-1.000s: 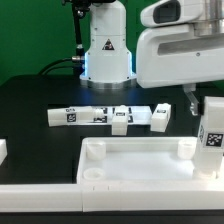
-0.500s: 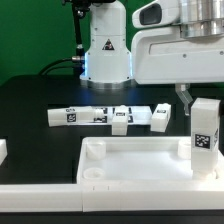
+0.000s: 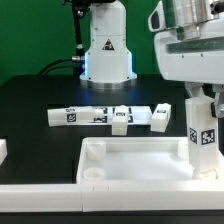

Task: Assemble desk

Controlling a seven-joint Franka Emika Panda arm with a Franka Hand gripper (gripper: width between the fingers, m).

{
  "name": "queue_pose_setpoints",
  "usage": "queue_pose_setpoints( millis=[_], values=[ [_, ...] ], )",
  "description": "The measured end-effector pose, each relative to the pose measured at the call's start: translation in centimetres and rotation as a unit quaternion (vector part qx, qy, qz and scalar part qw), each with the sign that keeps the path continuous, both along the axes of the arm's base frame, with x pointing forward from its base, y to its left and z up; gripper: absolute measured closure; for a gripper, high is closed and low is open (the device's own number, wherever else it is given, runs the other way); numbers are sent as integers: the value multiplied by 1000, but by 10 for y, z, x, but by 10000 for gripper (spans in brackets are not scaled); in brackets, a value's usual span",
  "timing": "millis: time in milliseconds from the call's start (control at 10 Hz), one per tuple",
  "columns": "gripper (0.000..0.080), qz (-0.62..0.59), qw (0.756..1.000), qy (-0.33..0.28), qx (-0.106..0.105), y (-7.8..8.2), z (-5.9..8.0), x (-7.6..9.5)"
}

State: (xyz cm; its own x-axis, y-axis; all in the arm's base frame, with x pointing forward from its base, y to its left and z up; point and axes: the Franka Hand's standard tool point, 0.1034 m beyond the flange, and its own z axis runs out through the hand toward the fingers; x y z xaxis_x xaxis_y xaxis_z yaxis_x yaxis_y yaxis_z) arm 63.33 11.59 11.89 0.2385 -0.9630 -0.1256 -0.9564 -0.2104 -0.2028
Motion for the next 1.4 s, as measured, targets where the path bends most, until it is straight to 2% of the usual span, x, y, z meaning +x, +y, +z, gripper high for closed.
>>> queue_pose_setpoints(
  millis=[100, 200, 300, 400, 500, 600, 800, 1000, 1100, 1200, 1300, 1400],
  values=[
    [501, 11, 1000, -2, -3, -1, 0, 0],
    [424, 54, 998, 2, -12, 0, -1, -2],
    [246, 122, 992, 16, -28, 2, 0, -6],
    [246, 218, 975, -1, -47, -2, 3, -3],
    [170, 314, 947, -16, -64, -6, 4, -2],
    [156, 379, 922, -25, -78, -10, 5, -2],
    [151, 428, 899, -32, -86, -10, 3, -2],
    [151, 565, 813, -52, -129, -12, 4, 4],
    [151, 607, 780, -53, -141, -11, 3, 6],
    [151, 617, 772, -53, -143, -8, 2, 6],
    [151, 605, 782, -52, -140, -8, 2, 6],
    [274, 606, 782, -52, -140, -8, 2, 6]
  ],
)
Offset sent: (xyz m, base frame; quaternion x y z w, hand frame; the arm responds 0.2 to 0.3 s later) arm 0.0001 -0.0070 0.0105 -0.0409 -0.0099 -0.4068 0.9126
